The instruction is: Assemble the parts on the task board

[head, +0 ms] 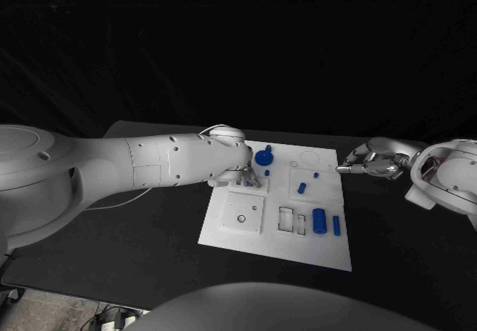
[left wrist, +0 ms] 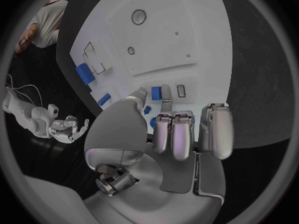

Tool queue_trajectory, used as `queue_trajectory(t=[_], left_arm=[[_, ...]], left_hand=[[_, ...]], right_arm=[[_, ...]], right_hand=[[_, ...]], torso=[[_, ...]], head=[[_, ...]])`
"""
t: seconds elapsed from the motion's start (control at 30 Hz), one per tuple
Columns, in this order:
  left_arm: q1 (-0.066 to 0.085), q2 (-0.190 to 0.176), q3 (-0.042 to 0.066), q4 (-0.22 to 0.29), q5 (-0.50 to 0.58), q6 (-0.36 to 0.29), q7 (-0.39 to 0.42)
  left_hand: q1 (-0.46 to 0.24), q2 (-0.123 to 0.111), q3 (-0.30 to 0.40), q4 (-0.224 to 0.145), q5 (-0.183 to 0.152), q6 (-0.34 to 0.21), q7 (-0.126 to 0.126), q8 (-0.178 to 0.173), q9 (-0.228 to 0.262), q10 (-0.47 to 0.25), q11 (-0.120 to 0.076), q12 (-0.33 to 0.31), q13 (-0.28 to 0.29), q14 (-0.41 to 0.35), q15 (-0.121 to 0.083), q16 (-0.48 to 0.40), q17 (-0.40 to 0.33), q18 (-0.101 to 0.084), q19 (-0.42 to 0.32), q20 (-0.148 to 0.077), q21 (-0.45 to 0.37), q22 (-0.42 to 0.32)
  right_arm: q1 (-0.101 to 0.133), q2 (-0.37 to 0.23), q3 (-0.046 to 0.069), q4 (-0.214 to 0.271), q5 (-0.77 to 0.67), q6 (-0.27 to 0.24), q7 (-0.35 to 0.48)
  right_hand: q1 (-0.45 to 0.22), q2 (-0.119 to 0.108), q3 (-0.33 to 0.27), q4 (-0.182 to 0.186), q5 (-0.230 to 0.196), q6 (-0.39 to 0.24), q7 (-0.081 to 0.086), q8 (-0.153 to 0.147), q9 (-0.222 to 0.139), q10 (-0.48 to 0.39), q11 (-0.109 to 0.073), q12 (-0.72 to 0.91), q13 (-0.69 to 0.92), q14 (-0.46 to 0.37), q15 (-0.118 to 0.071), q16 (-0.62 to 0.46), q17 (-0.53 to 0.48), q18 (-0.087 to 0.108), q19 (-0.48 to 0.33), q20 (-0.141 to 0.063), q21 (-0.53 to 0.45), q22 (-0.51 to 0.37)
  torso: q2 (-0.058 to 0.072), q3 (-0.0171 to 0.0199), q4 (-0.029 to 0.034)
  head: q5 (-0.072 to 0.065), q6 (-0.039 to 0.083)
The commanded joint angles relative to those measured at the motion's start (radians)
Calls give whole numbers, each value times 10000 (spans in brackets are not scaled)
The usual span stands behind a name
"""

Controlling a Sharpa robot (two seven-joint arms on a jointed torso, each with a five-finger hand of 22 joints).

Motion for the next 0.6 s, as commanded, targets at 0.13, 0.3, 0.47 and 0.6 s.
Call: queue_trajectory(t=[0.13,0.3,0.47,0.6], left_arm=[[-49,19,-35,-75,-53,-61,-919],[-49,1,-34,-86,-63,-156,-901],[-48,-38,-32,-68,-146,-354,-826],[-47,-86,-28,-31,-189,-491,-767]], left_hand=[[-14,44,-79,-3,35,-601,210,-176,-23,1074,80,30,2635,1035,69,25,2628,182,400,74,-71,1587],[-48,63,-154,74,-1,-625,220,-166,-10,1074,103,30,2635,1035,83,25,2628,185,397,84,-84,1580],[-66,72,-191,111,-17,-626,223,-155,-2,1074,109,30,2635,1035,89,25,2628,182,402,90,-76,1589],[-93,70,-262,157,-22,-585,213,-100,31,1074,107,30,2635,1035,92,25,2628,182,405,97,-77,1592]], right_arm=[[-7,1,-2,6,-1,171,37],[-7,-6,-2,7,11,170,31],[-7,-6,-2,9,19,172,31],[-7,-8,-2,11,21,170,29]], right_hand=[[90,29,10,-73,58,-44,8,-69,-13,1061,-29,-39,2617,1042,4,35,2633,188,25,17,-41,2189],[94,33,11,-71,64,-44,8,-73,-15,1061,-29,-39,2617,1042,3,35,2633,189,21,17,-46,2187],[90,42,11,-63,68,-43,9,-76,-16,1061,-29,-39,2617,1042,3,35,2633,188,24,17,-43,2188],[85,48,10,-56,71,-43,9,-79,-17,1061,-29,-39,2617,1042,3,35,2633,189,24,16,-45,2188]], torso=[[6,0,0],[3,1,3],[-1,1,7],[1,-1,4]], head=[[-4,-1],[1,-1],[-10,-1],[-12,-1]])
